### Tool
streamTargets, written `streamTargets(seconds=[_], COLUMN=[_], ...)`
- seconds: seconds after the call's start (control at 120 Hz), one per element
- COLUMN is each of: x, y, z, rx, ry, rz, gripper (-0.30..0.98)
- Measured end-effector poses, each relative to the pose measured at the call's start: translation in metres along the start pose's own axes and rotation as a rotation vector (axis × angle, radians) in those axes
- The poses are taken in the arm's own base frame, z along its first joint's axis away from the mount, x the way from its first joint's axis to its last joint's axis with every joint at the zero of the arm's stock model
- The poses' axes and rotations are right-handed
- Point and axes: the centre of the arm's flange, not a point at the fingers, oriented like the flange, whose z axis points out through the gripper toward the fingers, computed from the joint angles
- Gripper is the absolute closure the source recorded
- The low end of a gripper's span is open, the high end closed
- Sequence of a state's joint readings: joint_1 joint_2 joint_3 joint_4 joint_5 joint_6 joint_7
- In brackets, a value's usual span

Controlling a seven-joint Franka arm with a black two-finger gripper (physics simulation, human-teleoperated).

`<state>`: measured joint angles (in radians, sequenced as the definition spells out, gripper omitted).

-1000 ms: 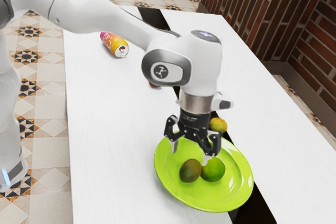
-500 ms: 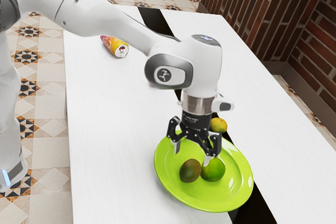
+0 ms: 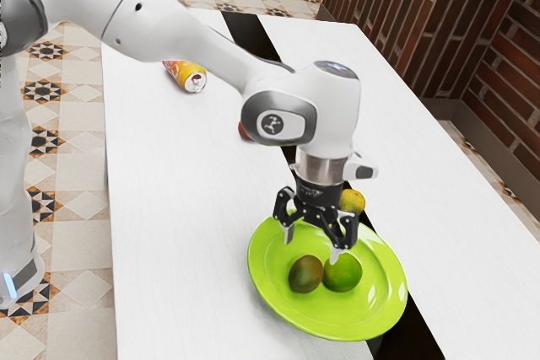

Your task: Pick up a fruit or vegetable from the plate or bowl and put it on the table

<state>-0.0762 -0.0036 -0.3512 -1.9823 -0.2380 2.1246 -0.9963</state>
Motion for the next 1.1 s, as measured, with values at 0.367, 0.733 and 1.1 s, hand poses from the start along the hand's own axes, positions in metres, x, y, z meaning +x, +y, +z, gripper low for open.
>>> streamTargets(seconds=[0.367, 0.733, 1.1], x=[-0.004, 0.026, 0.012], y=[0.006, -0.006, 0.003], z=[0.019, 0.016, 0.028], rx=[-0.005, -0.012, -0.008], ry=[-0.02, -0.008, -0.02], rz=[0.022, -0.02, 0.011], gripper=[0.0, 0.0, 0.0])
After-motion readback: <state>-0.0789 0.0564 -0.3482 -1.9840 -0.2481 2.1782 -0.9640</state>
